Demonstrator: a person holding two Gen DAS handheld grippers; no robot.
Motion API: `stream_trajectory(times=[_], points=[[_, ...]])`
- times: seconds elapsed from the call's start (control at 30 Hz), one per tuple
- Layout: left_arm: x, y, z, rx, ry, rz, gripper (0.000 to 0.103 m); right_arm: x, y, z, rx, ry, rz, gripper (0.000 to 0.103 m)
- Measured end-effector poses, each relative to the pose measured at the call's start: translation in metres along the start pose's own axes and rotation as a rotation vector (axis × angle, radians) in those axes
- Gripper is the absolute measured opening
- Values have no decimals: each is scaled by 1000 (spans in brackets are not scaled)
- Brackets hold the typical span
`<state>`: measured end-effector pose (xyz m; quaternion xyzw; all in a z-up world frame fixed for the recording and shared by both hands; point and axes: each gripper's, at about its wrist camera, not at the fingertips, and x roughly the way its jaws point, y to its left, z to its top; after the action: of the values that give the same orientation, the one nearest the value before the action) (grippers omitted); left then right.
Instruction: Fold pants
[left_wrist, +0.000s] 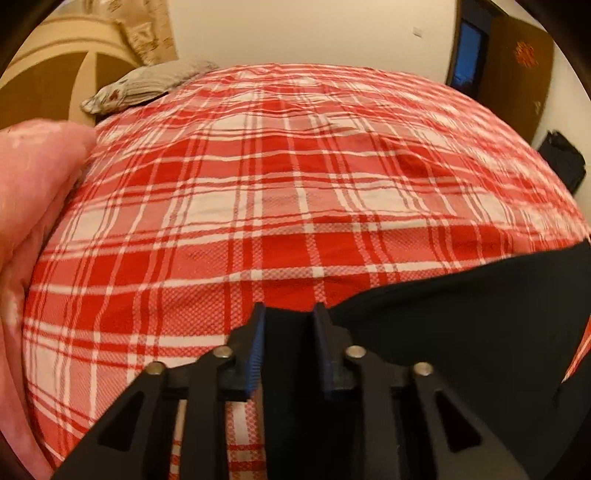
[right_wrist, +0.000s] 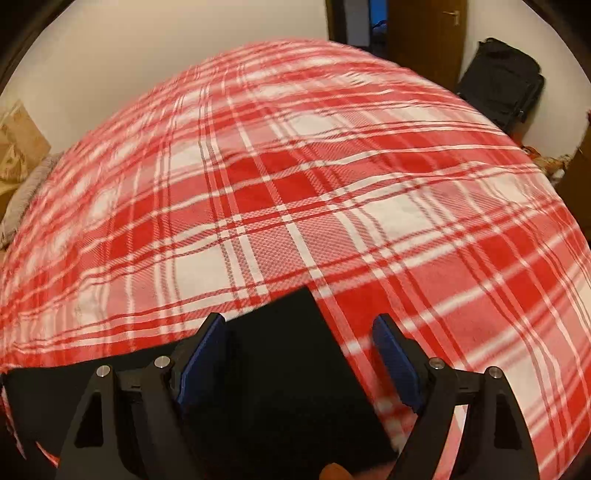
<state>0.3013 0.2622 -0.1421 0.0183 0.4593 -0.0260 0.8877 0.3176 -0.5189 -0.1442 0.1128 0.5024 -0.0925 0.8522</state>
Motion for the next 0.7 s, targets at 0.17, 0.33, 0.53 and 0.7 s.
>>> stream_trajectory(times=[0.17, 0.33, 0.53, 0.7], points=[[2, -7, -1, 52, 6, 32, 20, 18, 2, 3, -38, 28, 1, 41], [-10, -18, 2, 89, -48, 41, 11, -3, -3, 1, -2, -12, 108, 9], [-44, -11, 7, 37, -142, 0, 11, -67, -1, -9, -7, -151, 201, 8], [-75, 1, -3, -14, -208, -74, 11, -133, -13, -30, -8, -273, 286, 8]])
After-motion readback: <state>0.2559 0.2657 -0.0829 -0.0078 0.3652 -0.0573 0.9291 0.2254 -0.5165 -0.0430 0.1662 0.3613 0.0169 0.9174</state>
